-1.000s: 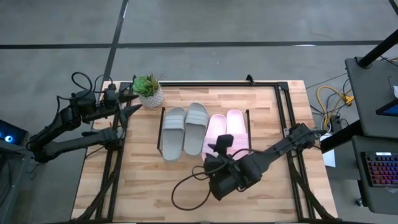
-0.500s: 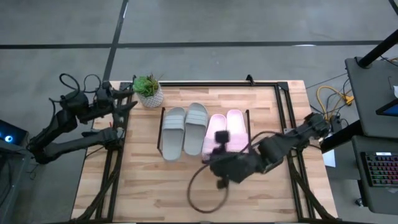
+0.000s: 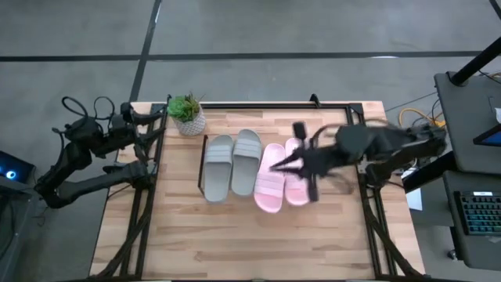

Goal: Pick and place slides into the shelf
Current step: Return to Home Position

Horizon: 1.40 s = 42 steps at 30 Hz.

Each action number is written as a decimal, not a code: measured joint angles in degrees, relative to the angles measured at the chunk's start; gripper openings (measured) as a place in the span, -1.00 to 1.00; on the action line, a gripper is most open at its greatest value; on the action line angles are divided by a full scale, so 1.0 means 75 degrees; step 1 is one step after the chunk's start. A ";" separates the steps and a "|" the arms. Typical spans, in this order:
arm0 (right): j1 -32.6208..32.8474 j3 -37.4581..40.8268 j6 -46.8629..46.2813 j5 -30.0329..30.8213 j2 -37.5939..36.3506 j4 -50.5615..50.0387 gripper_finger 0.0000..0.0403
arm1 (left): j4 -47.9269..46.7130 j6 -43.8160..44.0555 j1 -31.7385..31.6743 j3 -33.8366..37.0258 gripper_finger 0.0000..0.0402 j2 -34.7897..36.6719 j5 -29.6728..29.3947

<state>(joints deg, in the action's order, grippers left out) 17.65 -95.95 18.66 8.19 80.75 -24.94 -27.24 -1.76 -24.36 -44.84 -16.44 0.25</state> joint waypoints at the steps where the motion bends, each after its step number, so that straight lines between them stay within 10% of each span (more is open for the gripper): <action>1: -0.0260 0.0202 0.0002 -0.0240 -0.0267 -0.0004 -0.96 | -0.0024 -0.0038 0.0002 0.0008 0.03 0.0024 0.0002; 13: -0.3757 0.3455 0.0128 -0.1953 -0.2292 0.1975 -0.96 | 0.1339 -0.0035 0.0005 0.0993 -0.02 -0.0402 0.1828; 26: -0.3791 0.5160 0.0073 -0.1943 -0.3067 0.2570 -0.96 | 0.3286 -0.0641 0.0000 0.3097 -0.94 0.0458 0.1829; 42: -0.3794 0.5483 -0.0289 -0.1880 -0.2999 0.2637 -0.96 | 0.3324 -0.0602 0.0020 0.4451 -1.00 0.1973 0.0216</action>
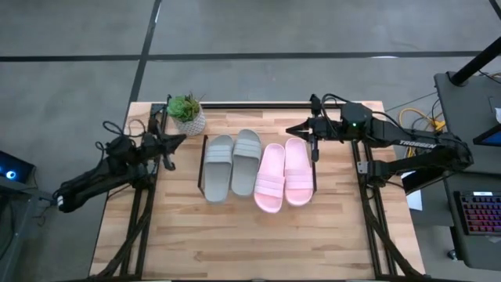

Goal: Pick and place slides into the shelf
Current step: Return to Home Position

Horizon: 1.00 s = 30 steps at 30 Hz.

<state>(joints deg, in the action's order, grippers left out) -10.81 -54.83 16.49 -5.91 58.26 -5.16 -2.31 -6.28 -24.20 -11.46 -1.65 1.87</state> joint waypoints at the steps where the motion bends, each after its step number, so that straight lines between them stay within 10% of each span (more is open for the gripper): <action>1: 0.0000 0.0003 0.0000 0.0003 0.0000 -0.0027 -0.96 | 0.0070 -0.0063 0.0001 0.0026 -1.00 0.0014 -0.0205; 6: 0.0003 0.0061 -0.0003 -0.0003 0.0009 -0.0022 -0.96 | 0.0204 -0.0580 -0.0006 0.0124 -1.00 -0.0031 -0.1441; 30: 0.0003 0.0186 -0.0076 -0.0002 0.0009 -0.0078 -0.96 | 0.1404 -0.0019 0.1095 0.1463 -1.00 -0.0215 -0.1432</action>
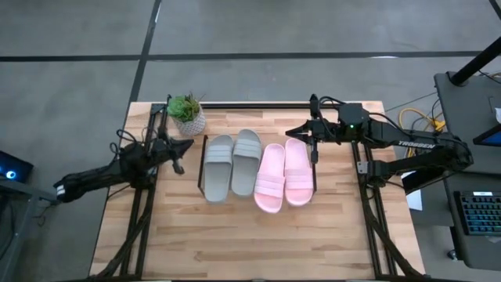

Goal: Pick and place slides into the shelf
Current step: Return to Home Position

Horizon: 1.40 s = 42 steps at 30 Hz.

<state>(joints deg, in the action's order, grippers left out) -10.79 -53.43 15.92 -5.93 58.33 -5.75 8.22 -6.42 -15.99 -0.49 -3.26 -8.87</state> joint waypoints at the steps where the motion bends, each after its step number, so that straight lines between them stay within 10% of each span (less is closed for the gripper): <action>1: 0.0000 0.0000 0.0000 0.0002 0.0000 0.0005 -0.96 | -0.0073 0.0003 0.0153 0.0000 -1.00 -0.0013 -0.0006; 19: 0.0000 0.0000 -0.0093 0.0002 0.0000 -0.0208 -0.96 | -0.0730 0.0681 0.2959 0.0006 -1.00 -0.0048 -0.0537; 29: 0.0003 0.0096 -0.0464 0.0416 -0.0573 0.0170 -0.96 | -0.0707 0.0408 0.3183 0.0012 -1.00 -0.0006 -0.0988; 42: 0.0390 0.3113 -0.1198 -0.0403 -0.3068 0.1139 -0.96 | -0.0751 0.0350 0.3180 0.0015 -1.00 -0.0010 -0.1060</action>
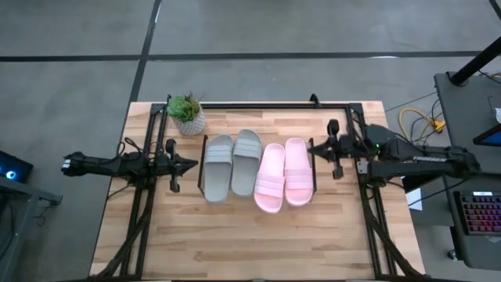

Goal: Pick and place slides into the shelf
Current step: Return to Home Position

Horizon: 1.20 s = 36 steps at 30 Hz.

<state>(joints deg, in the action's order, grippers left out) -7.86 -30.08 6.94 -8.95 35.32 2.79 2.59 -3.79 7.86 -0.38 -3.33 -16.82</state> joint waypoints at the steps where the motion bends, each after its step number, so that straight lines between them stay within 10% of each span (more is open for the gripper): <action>1: 0.0112 0.0244 -0.0074 -0.0003 -0.0198 0.0137 -0.96 | 0.0000 0.0000 0.0000 0.0000 -1.00 0.0000 -0.0002; 12: 0.2209 0.2174 0.0259 0.2604 -0.2611 0.0287 -0.96 | 0.0000 0.0006 0.0000 0.0003 -1.00 0.0003 -0.0016; 36: 0.1598 0.3152 0.0685 0.1125 -0.3812 -0.0353 -0.96 | 0.0000 -0.0009 0.0000 0.0003 -1.00 -0.0005 -0.0020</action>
<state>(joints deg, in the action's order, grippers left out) 4.12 -6.44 12.08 -0.51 6.72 0.14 2.59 -3.86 7.86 -0.36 -3.37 -16.97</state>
